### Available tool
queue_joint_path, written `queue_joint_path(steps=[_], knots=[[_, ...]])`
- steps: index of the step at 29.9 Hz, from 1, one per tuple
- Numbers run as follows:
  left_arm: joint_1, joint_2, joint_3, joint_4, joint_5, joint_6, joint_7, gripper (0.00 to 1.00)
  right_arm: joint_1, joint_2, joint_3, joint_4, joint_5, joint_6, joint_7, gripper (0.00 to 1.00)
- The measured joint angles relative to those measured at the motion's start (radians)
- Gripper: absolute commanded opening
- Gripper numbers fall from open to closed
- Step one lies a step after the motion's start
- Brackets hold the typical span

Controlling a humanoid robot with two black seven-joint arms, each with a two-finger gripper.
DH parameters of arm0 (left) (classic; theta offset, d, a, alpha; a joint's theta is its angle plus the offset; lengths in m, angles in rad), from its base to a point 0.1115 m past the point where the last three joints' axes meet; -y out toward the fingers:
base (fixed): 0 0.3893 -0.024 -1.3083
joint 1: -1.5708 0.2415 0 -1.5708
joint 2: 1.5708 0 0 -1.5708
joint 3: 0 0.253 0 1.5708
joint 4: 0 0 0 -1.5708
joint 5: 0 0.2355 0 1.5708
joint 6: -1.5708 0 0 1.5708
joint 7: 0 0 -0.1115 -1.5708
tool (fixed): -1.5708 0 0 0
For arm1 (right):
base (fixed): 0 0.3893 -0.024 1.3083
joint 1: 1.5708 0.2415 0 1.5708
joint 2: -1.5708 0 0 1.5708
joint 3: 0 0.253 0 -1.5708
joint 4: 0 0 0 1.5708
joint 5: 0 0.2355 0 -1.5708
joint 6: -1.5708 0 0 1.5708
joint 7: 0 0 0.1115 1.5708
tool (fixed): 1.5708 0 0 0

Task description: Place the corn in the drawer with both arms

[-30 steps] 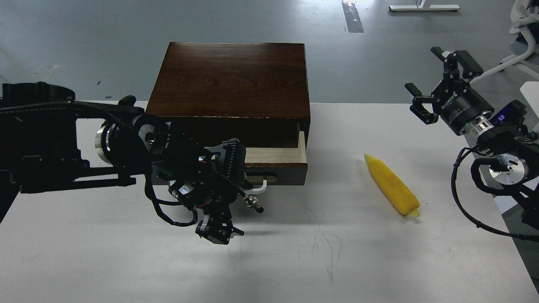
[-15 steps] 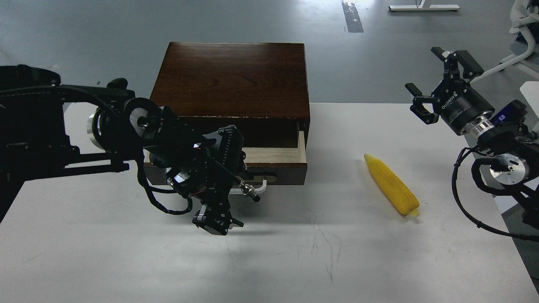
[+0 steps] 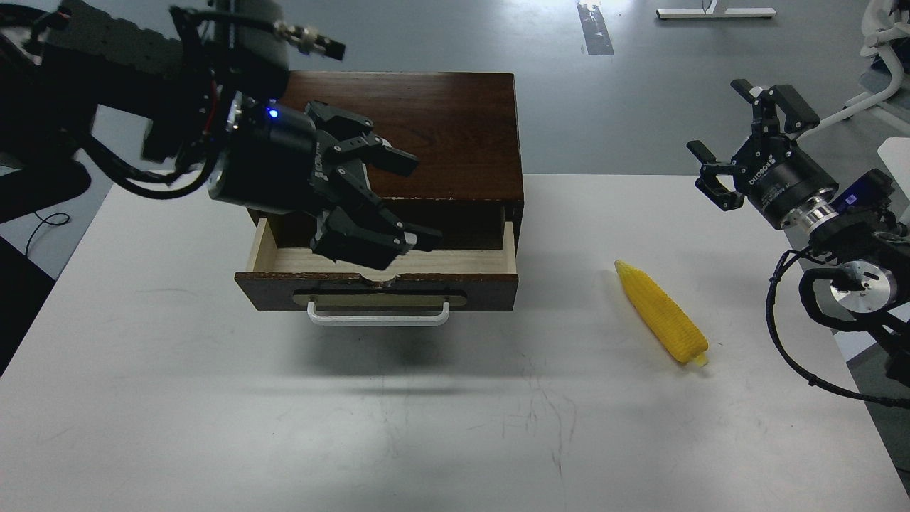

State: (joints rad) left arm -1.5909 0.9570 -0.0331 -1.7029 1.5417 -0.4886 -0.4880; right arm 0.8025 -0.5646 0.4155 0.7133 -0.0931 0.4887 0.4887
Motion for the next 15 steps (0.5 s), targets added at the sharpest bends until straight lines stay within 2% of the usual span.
queue_joint_path(steps=[3, 7, 11, 15], knots=[[0.001, 0.057, -0.027, 0.021, -0.098, 0.000, 0.000, 0.98, 0.001, 0.000, -0.002, -0.001, -0.001, 0.000, 0.000, 1.00], [0.016, 0.112, -0.034, 0.106, -0.297, 0.000, 0.000, 0.98, 0.001, -0.002, -0.004, -0.002, -0.003, 0.000, 0.000, 1.00], [0.118, 0.157, -0.035, 0.198, -0.634, 0.000, -0.001, 0.99, 0.002, -0.002, -0.006, -0.002, -0.005, 0.000, 0.000, 1.00], [0.252, 0.185, -0.033, 0.226, -0.868, 0.000, -0.001, 0.99, 0.002, -0.002, -0.009, -0.002, -0.008, 0.000, 0.000, 1.00]])
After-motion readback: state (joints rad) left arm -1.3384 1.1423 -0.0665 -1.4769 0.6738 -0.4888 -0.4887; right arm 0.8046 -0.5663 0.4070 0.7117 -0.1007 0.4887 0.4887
